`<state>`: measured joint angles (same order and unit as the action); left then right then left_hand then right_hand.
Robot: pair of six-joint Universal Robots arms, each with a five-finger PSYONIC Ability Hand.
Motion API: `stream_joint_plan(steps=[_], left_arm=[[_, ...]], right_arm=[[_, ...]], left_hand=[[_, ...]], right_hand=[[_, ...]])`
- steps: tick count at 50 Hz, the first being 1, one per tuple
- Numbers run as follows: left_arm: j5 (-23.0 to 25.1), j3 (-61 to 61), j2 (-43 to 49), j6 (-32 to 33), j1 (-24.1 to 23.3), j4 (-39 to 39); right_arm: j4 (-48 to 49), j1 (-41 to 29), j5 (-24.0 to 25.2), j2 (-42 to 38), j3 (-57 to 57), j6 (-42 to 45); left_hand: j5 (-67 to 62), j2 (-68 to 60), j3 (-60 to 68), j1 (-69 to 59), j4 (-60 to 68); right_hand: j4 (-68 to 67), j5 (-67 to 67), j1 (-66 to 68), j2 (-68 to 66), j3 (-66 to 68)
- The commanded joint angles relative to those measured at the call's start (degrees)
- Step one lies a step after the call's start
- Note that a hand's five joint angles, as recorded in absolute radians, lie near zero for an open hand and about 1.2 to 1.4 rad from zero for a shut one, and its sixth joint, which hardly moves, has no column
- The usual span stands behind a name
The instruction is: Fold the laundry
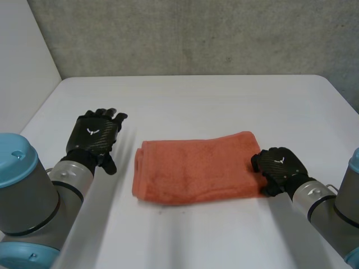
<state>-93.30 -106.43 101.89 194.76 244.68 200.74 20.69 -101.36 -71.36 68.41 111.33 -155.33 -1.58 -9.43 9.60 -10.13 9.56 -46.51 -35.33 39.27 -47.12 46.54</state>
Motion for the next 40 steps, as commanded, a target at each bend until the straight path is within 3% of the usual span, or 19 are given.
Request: stream_joint_plan(steps=[1, 8, 10, 12, 13, 15, 23, 29, 31, 32, 33, 36, 40], left_arm=[[-0.1, 0.0, 0.0, 0.0, 0.0, 0.0], [-0.2, -0.2, -0.3, 0.0, 0.0, -0.1], [-0.2, -0.3, -0.6, 0.0, 0.1, -0.1], [-0.3, -0.3, -0.7, 0.0, 0.2, -0.1], [-0.3, -0.3, -0.7, 0.0, 0.2, -0.1], [-0.3, -0.3, -0.9, -0.1, 0.3, -0.1], [-0.4, -0.3, -2.3, -0.1, 0.8, -0.1], [-0.4, 0.3, -2.5, -0.3, 0.9, -0.1], [-0.2, 0.7, -2.4, -0.3, 0.9, -0.1], [-0.2, 0.7, -2.4, -0.3, 0.9, -0.1], [-0.2, 1.0, -2.4, -0.3, 0.9, -0.1], [-0.2, 2.8, -2.2, -1.0, 0.8, 0.0], [-0.1, 5.2, -1.8, -3.2, 0.3, -0.2]], right_arm=[[0.8, -0.1, -0.5, -2.1, -1.4, 0.6], [1.3, -2.6, -3.0, -1.1, -7.1, 1.9], [0.7, -6.0, -4.1, -0.3, -9.9, 1.6], [-1.5, -15.3, -6.4, -0.3, -17.0, 1.3], [-1.5, -15.4, -6.4, -0.3, -17.0, 1.3], [-4.9, -23.7, -8.0, -4.5, -24.3, 1.8], [-9.0, -38.9, -7.2, -15.7, -35.5, 3.5], [-10.1, -41.3, -8.6, -21.2, -36.9, 5.4], [-10.8, -40.9, -11.0, -20.6, -36.8, 5.7], [-10.8, -40.9, -11.0, -20.6, -36.8, 5.7], [-10.8, -40.8, -12.9, -19.3, -36.5, 4.8], [-10.8, -39.5, -16.5, -13.6, -35.8, 1.0], [-10.9, -35.2, -17.1, -8.3, -34.8, -5.9]], left_hand=[[1.6, -0.6, 0.4, 0.1, 0.4], [1.6, -0.6, 0.4, 0.1, 0.4], [1.5, -0.6, 0.4, 0.1, 0.5], [1.6, -0.6, 0.4, 0.1, 0.4], [1.6, -0.6, 0.4, 0.1, 0.4], [1.6, -0.6, 0.4, 0.1, 0.4], [1.6, -0.6, 0.4, 0.1, 0.4], [1.6, -0.6, 0.4, 0.1, 0.4], [1.6, -0.6, 0.4, 0.1, 0.4], [1.6, -0.6, 0.4, 0.1, 0.4], [1.6, -0.6, 0.4, 0.1, 0.4], [1.6, -0.6, 0.4, 0.1, 0.4], [1.5, -0.6, 0.4, 0.1, 0.5]], right_hand=[[-33.5, -34.7, 40.7, -32.9, 33.5], [-33.5, -34.7, 40.7, -32.9, 33.5], [-33.5, -34.7, 40.7, -32.9, 33.5], [-33.5, -34.7, 40.7, -32.9, 33.5], [-33.5, -34.7, 40.7, -32.9, 33.5], [-33.5, -34.7, 40.7, -32.9, 33.5], [-33.5, -34.7, 40.7, -32.9, 33.5], [-33.5, -34.7, 40.7, -32.9, 33.5], [19.5, 18.3, -12.2, 20.1, -19.5], [19.8, 18.6, -12.5, 20.4, -19.8], [36.5, 35.3, -29.3, 37.1, -36.5], [36.5, 35.3, -29.3, 37.1, -36.5], [36.5, 35.3, -29.3, 37.1, -36.5]])
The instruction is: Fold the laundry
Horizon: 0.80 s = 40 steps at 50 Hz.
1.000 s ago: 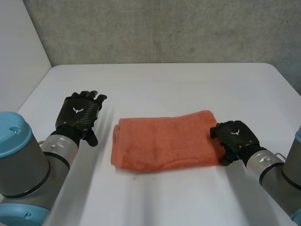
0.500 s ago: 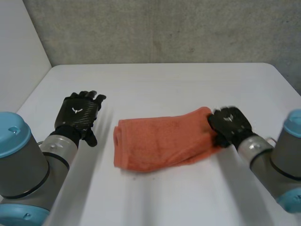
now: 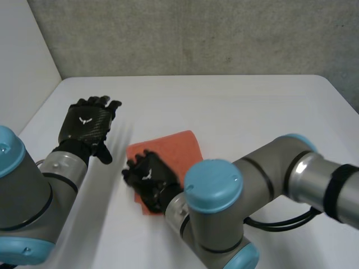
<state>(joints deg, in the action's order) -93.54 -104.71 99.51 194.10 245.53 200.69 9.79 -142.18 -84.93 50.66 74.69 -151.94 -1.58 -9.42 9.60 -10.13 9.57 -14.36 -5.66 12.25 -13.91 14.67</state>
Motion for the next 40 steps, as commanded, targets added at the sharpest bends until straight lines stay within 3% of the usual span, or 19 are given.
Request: stream_joint_plan(steps=[1, 5, 10, 13, 27, 33, 40], left_arm=[[0.1, 4.8, 0.8, -4.1, -0.9, -0.1], [0.2, 7.4, 1.6, -7.3, -1.9, -0.7], [0.3, 14.1, 8.7, -12.1, -7.5, -5.2], [0.2, 17.3, 13.7, -13.6, -9.5, -8.5], [-0.2, 19.2, 24.6, -15.0, -8.4, -13.9], [-0.2, 19.0, 24.3, -14.5, -7.4, -14.9], [0.5, 20.5, 17.0, -14.5, -7.3, -18.2]], right_arm=[[-0.1, 7.6, -3.1, 11.3, 2.4, -13.3], [-1.1, 10.3, -0.9, 13.6, 2.8, -20.0], [-7.7, 15.6, 5.8, 12.4, -0.1, -27.7], [-9.9, 17.2, 7.7, 7.0, -2.9, -28.8], [-16.6, 18.8, 7.8, -7.7, -11.5, -25.2], [-16.9, 19.0, 7.4, -7.2, -12.3, -23.8], [-16.6, 19.0, 7.6, 2.7, -12.4, -24.3]], left_hand=[[1.2, -1.0, 0.8, -0.2, 0.8], [0.9, -1.3, 1.1, -0.6, 1.1], [0.7, -1.5, 1.3, -0.8, 1.3], [0.9, -1.3, 1.1, -0.6, 1.1], [1.2, -1.0, 0.8, -0.3, 0.8], [1.2, -1.0, 0.8, -0.3, 0.8], [1.6, -0.6, 0.4, 0.1, 0.4]], right_hand=[[4.4, 5.7, -2.2, 3.9, -4.7], [4.4, 5.7, -2.2, 3.9, -4.7], [4.4, 5.7, -2.2, 3.9, -4.7], [4.4, 5.7, -2.2, 3.9, -4.7], [4.4, 5.7, -2.2, 3.9, -4.7], [4.4, 5.7, -2.2, 3.9, -4.7], [4.4, 5.7, -2.2, 3.9, -4.7]])
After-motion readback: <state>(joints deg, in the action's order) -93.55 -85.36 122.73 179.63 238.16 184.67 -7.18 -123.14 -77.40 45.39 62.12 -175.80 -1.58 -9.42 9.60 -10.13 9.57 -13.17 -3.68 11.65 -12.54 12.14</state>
